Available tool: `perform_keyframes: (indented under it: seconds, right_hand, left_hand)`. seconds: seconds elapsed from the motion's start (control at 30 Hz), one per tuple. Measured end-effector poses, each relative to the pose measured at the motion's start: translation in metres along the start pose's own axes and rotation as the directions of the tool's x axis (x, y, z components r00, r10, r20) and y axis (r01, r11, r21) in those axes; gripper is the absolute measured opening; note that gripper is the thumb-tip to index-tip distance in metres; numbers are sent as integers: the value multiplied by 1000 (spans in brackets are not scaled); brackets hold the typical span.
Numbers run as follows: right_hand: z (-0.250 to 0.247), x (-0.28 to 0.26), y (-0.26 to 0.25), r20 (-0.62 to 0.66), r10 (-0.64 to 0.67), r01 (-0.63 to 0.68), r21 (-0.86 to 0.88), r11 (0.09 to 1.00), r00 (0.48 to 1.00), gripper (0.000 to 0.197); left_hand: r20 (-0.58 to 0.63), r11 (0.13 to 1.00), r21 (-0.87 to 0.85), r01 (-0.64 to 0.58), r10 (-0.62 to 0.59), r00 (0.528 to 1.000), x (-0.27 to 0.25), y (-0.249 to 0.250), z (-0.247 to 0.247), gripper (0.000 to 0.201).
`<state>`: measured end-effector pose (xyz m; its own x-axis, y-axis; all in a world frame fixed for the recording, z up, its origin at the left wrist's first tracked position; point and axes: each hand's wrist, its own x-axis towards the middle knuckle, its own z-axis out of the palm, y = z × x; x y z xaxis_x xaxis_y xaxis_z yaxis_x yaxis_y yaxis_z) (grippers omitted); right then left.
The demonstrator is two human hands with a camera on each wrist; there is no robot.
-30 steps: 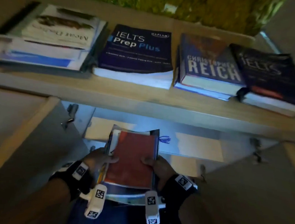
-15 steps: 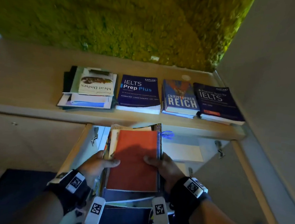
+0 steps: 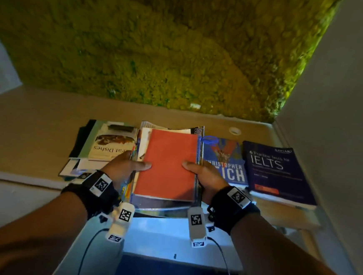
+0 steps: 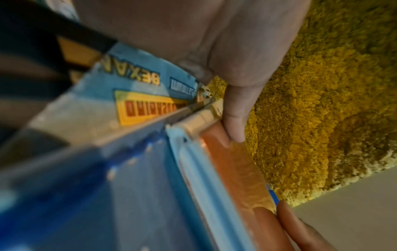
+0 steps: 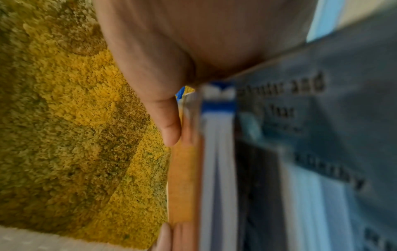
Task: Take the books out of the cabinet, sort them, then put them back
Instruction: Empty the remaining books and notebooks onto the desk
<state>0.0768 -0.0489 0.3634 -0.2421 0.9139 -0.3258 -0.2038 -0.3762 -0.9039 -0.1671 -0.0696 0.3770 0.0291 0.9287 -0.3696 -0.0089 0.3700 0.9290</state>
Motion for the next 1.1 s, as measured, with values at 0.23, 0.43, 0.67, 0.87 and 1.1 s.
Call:
perform_keyframes:
  seconds: [0.23,0.43,0.67,0.87,1.1]
  right_hand:
    - [-21,98,-45,18,62,-62,-15,998,998,33]
    - [-41,163,-27,-49,180,-186,-228,956,983,54]
    - [-40,150,-34,-33,161,-127,-775,619,986,28]
    - [-24,153,-16,-100,108,-145,-781,607,989,58]
    - [-38,165,-39,-203,149,-248,-661,708,968,40]
  left_hand:
    - [-56,997,-18,71,-72,996,78,51,21,15]
    - [-174,975,204,83,-48,984,187,4,-23,101]
    - [-154,869,495,16,69,986,181,17,-1,91]
    - [-22,833,541,-115,151,988,180,10,-1,68]
    - [-50,720,661,-212,324,945,186,2,1,29]
